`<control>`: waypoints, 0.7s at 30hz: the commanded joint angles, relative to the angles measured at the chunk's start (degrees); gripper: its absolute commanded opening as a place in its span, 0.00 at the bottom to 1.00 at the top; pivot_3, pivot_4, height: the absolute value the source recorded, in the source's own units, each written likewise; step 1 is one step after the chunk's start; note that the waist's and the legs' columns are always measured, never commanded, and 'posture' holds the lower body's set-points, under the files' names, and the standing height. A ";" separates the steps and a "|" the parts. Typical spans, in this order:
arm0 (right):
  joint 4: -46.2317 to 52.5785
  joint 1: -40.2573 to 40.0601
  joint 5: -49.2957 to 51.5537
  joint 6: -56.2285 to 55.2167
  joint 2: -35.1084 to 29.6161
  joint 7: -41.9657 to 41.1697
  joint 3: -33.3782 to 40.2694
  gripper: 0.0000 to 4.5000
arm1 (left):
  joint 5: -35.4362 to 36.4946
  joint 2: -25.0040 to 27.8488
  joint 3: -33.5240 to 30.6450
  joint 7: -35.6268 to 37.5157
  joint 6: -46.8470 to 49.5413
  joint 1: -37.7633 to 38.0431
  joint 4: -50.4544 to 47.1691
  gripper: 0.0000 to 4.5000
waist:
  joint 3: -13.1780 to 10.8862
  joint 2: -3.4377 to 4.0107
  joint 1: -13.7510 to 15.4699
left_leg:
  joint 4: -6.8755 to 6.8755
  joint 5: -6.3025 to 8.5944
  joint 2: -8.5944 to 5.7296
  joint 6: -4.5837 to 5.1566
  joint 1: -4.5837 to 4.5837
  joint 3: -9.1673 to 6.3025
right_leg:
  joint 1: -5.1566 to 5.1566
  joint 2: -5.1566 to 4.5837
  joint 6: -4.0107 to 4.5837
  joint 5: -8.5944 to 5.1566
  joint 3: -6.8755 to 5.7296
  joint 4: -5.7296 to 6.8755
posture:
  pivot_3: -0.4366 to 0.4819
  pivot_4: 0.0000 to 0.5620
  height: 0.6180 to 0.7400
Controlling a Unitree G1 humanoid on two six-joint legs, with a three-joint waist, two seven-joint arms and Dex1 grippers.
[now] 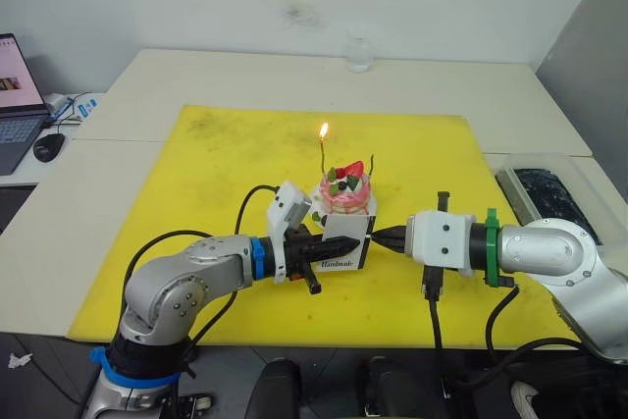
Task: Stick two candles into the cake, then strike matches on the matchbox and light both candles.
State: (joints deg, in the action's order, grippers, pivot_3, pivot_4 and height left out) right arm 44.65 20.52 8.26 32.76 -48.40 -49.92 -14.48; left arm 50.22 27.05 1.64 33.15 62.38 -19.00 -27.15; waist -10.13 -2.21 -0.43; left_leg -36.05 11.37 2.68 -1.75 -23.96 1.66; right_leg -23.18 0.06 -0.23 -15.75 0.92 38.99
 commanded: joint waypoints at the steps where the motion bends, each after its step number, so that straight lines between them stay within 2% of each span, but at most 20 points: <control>1: -0.20 0.19 -1.72 -3.94 0.27 0.28 0.02 0.01 | 2.98 0.03 -1.88 -0.51 1.70 -1.15 -0.36 0.00 | 0.00 0.00 0.01 | 0.00 0.00 0.00 0.00 -0.01 -0.01 | 0.00 0.00 0.00 0.00 -0.01 0.00 | 0.48 0.27 1.00; 10: -2.35 -1.02 -3.72 -7.21 0.62 0.40 0.64 0.01 | 5.69 -0.16 -3.11 -2.27 3.67 -1.22 -0.33 0.00 | 0.00 0.00 0.03 | -0.01 0.00 0.01 0.00 0.00 -0.01 | 0.01 -0.01 0.00 0.00 0.00 0.00 | 0.48 0.27 1.00; 21: -1.56 -3.68 -3.60 -5.17 1.54 0.98 0.31 0.01 | 8.46 -0.03 -4.21 -3.61 4.99 -1.44 0.28 0.00 | 0.00 0.00 0.05 | -0.01 0.00 0.02 0.00 0.00 0.00 | 0.01 -0.02 0.00 0.00 0.02 0.01 | 0.48 0.27 1.00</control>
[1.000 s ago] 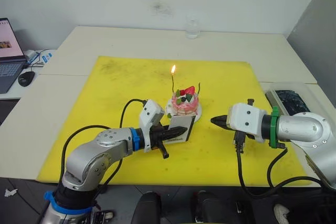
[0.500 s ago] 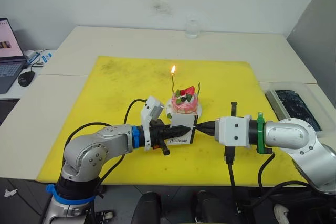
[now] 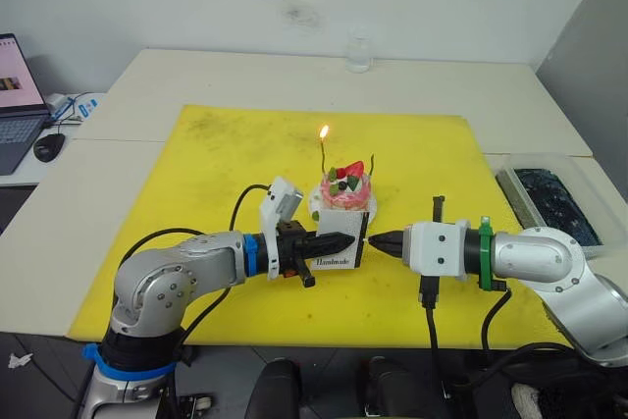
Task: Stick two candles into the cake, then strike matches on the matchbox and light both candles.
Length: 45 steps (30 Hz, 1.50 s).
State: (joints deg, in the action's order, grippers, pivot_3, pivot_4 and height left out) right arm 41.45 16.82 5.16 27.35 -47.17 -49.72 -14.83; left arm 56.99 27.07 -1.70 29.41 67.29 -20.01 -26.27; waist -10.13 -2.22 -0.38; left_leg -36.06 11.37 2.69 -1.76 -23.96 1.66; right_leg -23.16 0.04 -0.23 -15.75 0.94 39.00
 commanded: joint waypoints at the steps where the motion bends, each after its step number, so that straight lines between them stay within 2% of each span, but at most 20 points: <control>1: 1.66 -0.02 -0.54 0.35 0.44 0.90 0.67 0.01 | 1.83 0.02 -0.85 0.07 0.06 -0.38 -0.62 0.00 | 0.00 0.00 0.00 | 0.00 0.00 0.00 0.00 0.00 0.00 | 0.00 0.00 0.00 0.00 0.00 0.00 | 0.48 0.27 1.00; 26: 0.64 0.42 -2.16 3.04 1.60 2.37 -0.68 0.01 | 3.52 -0.58 -0.20 -0.63 -0.21 -0.80 -1.49 0.00 | 0.00 0.00 0.00 | 0.00 0.00 -0.01 0.00 0.00 -0.02 | 0.00 0.00 0.00 0.00 -0.01 0.01 | 0.48 0.27 1.00; 39: 1.40 1.70 -2.64 6.02 5.59 4.13 -1.84 0.01 | 3.99 -1.02 0.83 -1.01 -0.06 -0.28 -2.33 0.00 | 0.00 0.00 0.00 | 0.00 0.00 -0.01 0.00 0.00 -0.02 | 0.00 0.00 0.00 0.00 -0.01 0.01 | 0.48 0.27 1.00; 42: 1.56 1.66 -2.11 8.18 7.98 6.58 -0.12 0.01 | 4.31 -1.29 0.94 -1.35 0.17 -0.20 -2.40 0.00 | 0.00 0.00 -0.01 | 0.00 0.00 -0.01 0.00 0.00 -0.02 | 0.00 0.00 0.00 0.00 -0.01 0.01 | 0.48 0.27 1.00; 45: 0.03 1.79 -1.50 14.14 9.80 11.88 11.83 0.01 | 7.60 -0.08 -1.86 -3.21 1.89 2.42 -5.00 0.00 | 0.00 0.01 0.00 | 0.00 0.00 0.01 -0.01 -0.01 -0.03 | -0.01 0.00 0.00 0.01 -0.02 0.03 | 0.48 0.27 1.00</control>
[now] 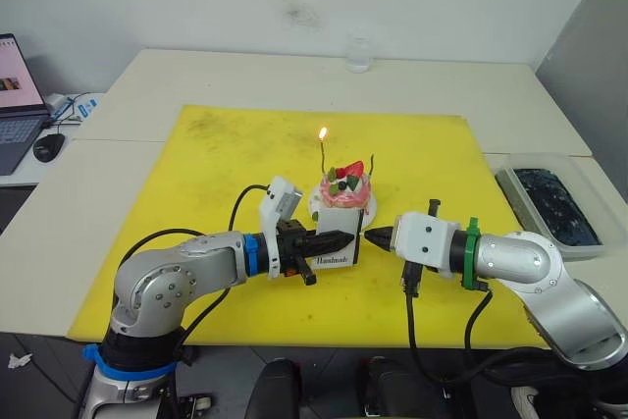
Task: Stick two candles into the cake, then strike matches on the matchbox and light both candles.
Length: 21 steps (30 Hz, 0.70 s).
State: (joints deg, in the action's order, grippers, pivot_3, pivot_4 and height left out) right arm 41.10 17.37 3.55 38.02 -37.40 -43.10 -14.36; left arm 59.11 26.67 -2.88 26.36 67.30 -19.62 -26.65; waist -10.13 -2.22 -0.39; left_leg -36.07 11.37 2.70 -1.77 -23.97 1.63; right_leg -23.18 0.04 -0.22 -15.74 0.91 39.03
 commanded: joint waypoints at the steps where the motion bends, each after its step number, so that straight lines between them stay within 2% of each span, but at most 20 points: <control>1: 0.18 0.47 0.46 4.85 -0.76 5.49 15.60 0.01 | 6.52 1.57 -2.11 -0.52 2.43 3.51 -5.54 0.00 | 0.01 0.01 0.05 | 0.00 0.00 0.01 0.00 0.00 0.01 | 0.00 -0.05 0.00 0.00 0.01 0.00 | 0.48 0.27 1.00; 3: 1.44 -1.67 1.51 6.76 -2.96 4.32 20.44 0.01 | 7.74 4.21 -4.18 -0.71 3.04 5.98 -6.44 0.00 | 0.01 0.01 0.08 | 0.00 0.00 -0.03 0.00 -0.04 0.07 | 0.00 -0.18 0.00 0.00 0.04 -0.05 | 0.48 0.27 1.00; 6: 4.95 -4.01 3.77 9.06 -3.76 3.93 21.92 0.01 | 8.73 5.80 -4.65 -1.34 2.58 6.82 -6.36 0.00 | 0.01 0.00 0.16 | 0.03 0.01 -0.01 0.00 -0.02 -0.01 | 0.00 -0.20 0.03 -0.03 -0.02 -0.06 | 0.48 0.27 1.00; 9: 6.06 -3.37 4.80 9.88 -3.56 4.91 20.39 0.01 | 8.67 5.52 -4.02 -1.59 2.02 5.95 -5.68 0.00 | 0.01 0.01 0.13 | 0.03 0.00 -0.02 0.00 0.05 -0.03 | 0.00 -0.12 0.06 -0.03 -0.04 0.04 | 0.48 0.27 1.00; 21: 1.60 8.31 4.39 6.57 -0.67 7.23 10.39 0.01 | 6.65 5.19 -0.54 -0.46 -1.03 5.83 -4.98 0.00 | 0.01 0.01 -0.08 | 0.01 0.00 -0.03 0.01 0.01 0.03 | -0.02 -0.06 0.07 0.08 0.05 -0.06 | 0.48 0.27 1.00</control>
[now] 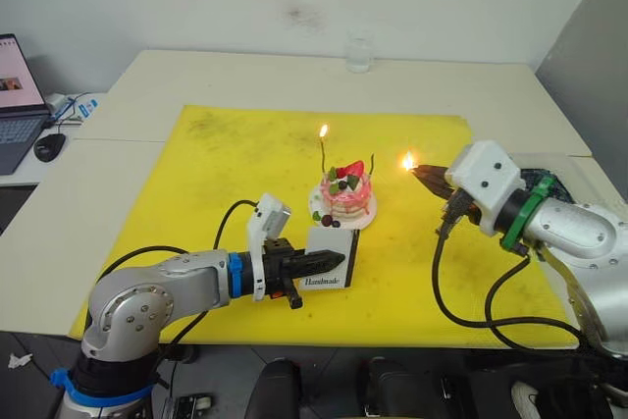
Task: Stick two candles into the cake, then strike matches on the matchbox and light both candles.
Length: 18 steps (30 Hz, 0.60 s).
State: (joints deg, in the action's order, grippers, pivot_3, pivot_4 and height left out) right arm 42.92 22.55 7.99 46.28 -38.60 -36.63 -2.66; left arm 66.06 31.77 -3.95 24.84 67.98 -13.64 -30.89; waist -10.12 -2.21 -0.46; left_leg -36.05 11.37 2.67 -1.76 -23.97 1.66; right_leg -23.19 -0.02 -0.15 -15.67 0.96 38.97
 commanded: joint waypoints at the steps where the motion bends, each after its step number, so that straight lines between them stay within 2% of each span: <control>1: -0.82 4.13 -0.17 -2.03 0.74 0.73 -2.01 0.01 | -0.41 0.10 0.68 1.17 -1.86 -0.19 -0.71 0.00 | 0.00 0.00 -0.02 | 0.00 0.00 0.00 0.00 0.00 0.01 | 0.00 0.00 0.00 0.00 0.00 0.00 | 0.48 0.27 1.00; 9: -4.50 8.40 -0.76 -4.82 2.10 1.07 -5.34 0.01 | -0.82 0.17 1.15 1.61 -2.61 -0.18 -0.75 0.00 | 0.00 0.00 -0.01 | 0.00 0.00 0.01 0.00 0.00 -0.01 | 0.00 0.00 0.00 0.00 -0.01 0.01 | 0.48 0.27 1.00; 18: -6.39 8.44 -2.07 -6.52 2.80 1.53 -7.37 0.01 | -0.18 -0.35 1.58 0.68 -2.56 -1.09 -0.70 0.00 | 0.00 0.00 -0.01 | 0.00 0.00 0.02 0.00 0.00 -0.01 | 0.00 -0.01 0.01 0.00 -0.02 0.01 | 0.48 0.27 1.00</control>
State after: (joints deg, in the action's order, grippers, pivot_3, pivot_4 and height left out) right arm 35.58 30.12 6.47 41.21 -35.79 -35.88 -10.39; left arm 65.09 31.64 -2.60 25.54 66.10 -13.89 -30.85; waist -10.12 -2.21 -0.46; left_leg -36.06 11.36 2.69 -1.76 -23.97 1.65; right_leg -23.19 -0.03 -0.15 -15.67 0.95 38.98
